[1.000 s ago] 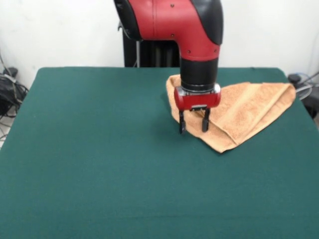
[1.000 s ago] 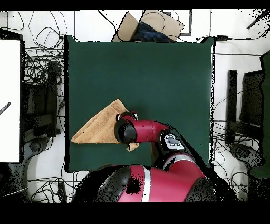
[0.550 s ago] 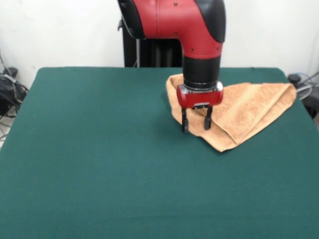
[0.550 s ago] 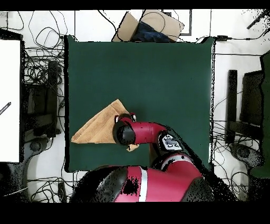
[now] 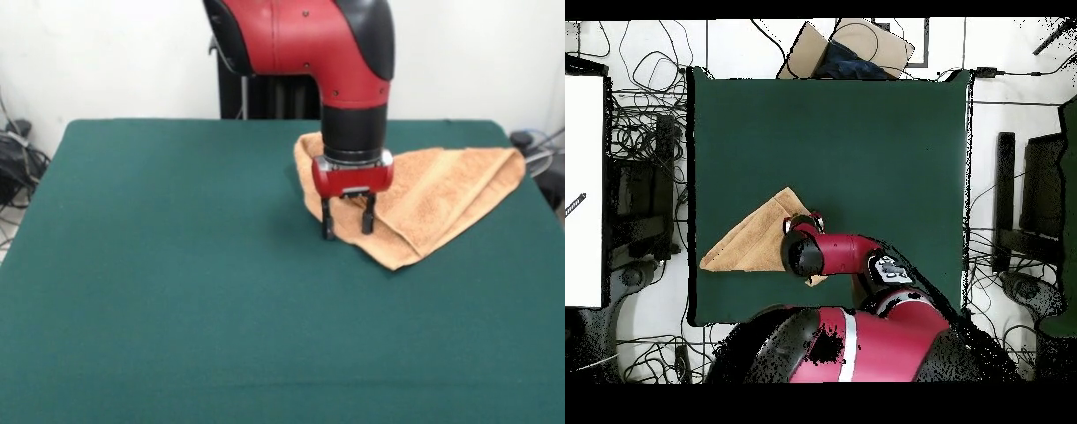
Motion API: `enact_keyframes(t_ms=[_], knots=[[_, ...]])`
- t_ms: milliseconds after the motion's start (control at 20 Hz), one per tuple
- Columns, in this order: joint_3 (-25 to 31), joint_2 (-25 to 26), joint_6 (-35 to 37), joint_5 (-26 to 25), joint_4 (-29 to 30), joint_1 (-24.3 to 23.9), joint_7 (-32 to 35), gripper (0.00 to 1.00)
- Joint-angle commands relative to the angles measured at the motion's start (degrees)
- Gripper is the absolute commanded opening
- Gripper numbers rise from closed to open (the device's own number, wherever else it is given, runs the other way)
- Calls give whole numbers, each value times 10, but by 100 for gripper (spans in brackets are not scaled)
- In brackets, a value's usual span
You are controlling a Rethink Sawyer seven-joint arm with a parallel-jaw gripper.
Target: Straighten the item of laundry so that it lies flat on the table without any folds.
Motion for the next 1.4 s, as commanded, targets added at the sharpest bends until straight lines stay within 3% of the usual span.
enact_keyframes(t_ms=[50,550,600,1150,1300,1400], knots=[[33,118,-35,-11,-38,-13,90,100],[47,123,-11,-18,-48,-26,73,100],[45,122,-11,-18,-48,-24,74,0],[26,115,-33,-12,-40,-6,87,0],[18,63,-1,3,-4,0,96,0],[28,-6,52,4,33,-12,85,0]])
